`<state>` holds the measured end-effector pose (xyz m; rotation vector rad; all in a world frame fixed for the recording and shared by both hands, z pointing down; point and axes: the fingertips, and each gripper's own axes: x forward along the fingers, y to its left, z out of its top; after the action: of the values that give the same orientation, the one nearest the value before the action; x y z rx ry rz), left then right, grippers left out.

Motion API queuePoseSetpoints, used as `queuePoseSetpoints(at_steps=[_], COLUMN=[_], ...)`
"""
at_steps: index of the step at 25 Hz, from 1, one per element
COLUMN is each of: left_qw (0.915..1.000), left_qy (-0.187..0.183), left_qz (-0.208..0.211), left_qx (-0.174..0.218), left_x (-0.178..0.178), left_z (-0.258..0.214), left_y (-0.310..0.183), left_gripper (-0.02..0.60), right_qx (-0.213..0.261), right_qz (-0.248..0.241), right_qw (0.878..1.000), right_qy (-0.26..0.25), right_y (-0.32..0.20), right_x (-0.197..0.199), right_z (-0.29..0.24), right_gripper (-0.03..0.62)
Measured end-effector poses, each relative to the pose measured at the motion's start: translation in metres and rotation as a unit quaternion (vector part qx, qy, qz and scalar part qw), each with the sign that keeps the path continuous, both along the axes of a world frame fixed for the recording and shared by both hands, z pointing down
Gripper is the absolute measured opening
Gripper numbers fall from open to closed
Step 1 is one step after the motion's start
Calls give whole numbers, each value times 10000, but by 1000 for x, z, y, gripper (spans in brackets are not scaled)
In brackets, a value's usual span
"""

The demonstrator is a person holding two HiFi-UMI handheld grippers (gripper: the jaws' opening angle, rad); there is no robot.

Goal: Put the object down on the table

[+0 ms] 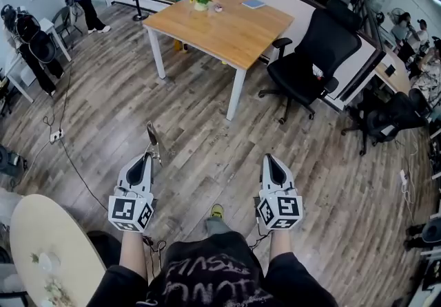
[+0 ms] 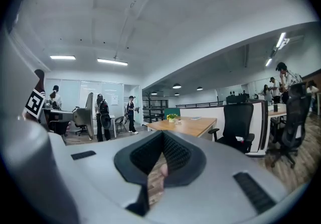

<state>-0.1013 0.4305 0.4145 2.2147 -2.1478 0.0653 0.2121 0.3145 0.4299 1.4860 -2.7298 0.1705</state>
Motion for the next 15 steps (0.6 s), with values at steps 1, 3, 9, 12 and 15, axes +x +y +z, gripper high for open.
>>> queuePoseSetpoints(at_steps=[1, 3, 9, 12, 15], left_qw=[10000, 10000, 9999, 9998, 9997], left_qy=[4, 17, -15, -56, -88], left_qz=[-29, -68, -111, -139, -170], left_qx=[-11, -29, 25, 106, 121], left_x=[-3, -7, -8, -7, -10], left_z=[0, -1, -6, -12, -14], left_y=[-13, -41, -124, -157, -180], left_gripper=[17, 17, 17, 17, 17], right_qx=[-12, -18, 1, 20, 15], right_qz=[-8, -20, -60, -93, -143], right_qw=[10000, 10000, 10000, 10000, 9999], right_qy=[-2, 21, 33, 22, -34], right_y=[-14, -42, -125, -160, -186], right_x=[-2, -4, -6, -8, -13], right_z=[0, 1, 0, -1, -1], right_gripper=[5, 5, 5, 5, 5])
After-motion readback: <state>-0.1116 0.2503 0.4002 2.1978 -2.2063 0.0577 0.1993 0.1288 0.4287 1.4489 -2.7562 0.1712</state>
